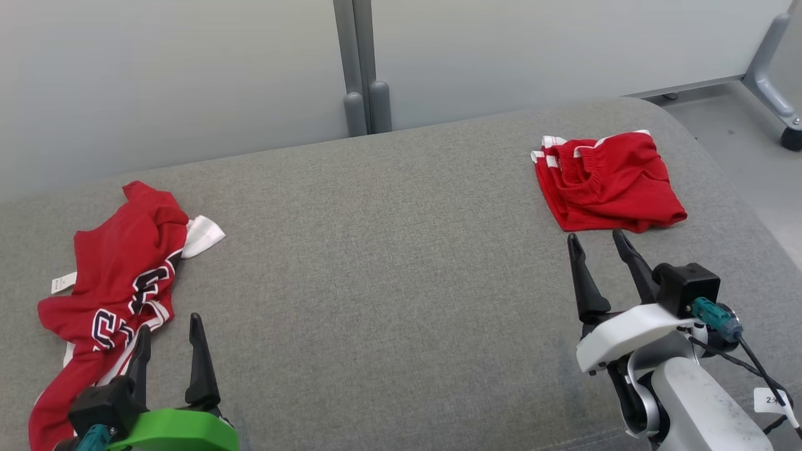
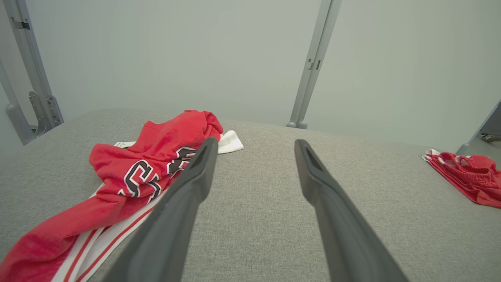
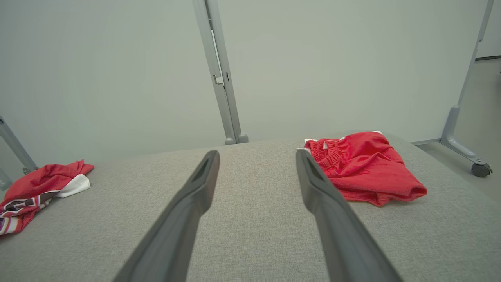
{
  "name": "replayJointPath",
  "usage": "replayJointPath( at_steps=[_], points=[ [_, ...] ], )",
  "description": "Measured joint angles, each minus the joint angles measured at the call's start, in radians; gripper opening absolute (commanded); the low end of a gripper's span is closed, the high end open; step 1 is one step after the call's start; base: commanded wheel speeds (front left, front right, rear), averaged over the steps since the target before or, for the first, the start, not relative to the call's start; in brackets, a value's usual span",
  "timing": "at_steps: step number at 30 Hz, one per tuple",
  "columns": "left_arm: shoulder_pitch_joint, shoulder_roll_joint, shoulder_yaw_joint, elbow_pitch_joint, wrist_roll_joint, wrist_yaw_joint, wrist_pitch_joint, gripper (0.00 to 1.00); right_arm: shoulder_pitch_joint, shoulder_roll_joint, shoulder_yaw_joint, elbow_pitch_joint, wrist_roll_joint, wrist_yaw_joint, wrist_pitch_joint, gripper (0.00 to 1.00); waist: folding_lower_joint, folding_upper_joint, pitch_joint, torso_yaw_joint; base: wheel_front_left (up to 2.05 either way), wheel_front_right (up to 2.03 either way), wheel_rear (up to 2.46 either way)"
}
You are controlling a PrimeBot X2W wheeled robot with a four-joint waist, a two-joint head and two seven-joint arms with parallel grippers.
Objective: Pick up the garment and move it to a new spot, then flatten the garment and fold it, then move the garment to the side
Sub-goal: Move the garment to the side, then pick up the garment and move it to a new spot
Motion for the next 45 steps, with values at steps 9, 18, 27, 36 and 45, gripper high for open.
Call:
replayJointPath(
  at_steps=[9, 18, 27, 36, 45],
  points=[
    [0.004, 0.0, -0.007, -0.004, 0.001, 0.0, 0.0, 1.0, 0.037, 0.015, -0.021, -0.028, -0.031, 0.0, 0.0, 1.0, 0.0, 0.0, 0.0, 0.009, 0.0, 0.0, 0.0],
    [0.005, 0.0, -0.028, -0.008, 0.007, 0.0, 0.0, 1.0, 0.072, 0.019, -0.058, -0.05, -0.048, 0.0, 0.0, 1.0, 0.0, 0.0, 0.004, 0.035, 0.0, 0.0, 0.0],
    [0.004, 0.0, -0.027, -0.009, 0.021, 0.0, 0.001, 1.0, 0.087, 0.022, -0.053, -0.076, -0.055, 0.0, 0.0, 1.0, 0.0, 0.0, 0.01, 0.105, 0.0, 0.0, 0.0],
    [0.008, 0.001, 0.071, -0.028, 0.027, 0.0, 0.0, 1.0, 0.08, 0.049, 0.015, -0.082, -0.061, 0.02, 0.002, 1.0, 0.0, 0.0, 0.013, 0.203, 0.0, 0.0, 0.0],
    [0.045, 0.001, 0.069, -0.04, 0.028, 0.0, -0.001, 1.0, 0.055, 0.059, 0.033, -0.079, -0.064, 0.035, 0.011, 1.0, 0.0, 0.0, 0.012, 0.326, 0.0, 0.0, 0.0]
  ],
)
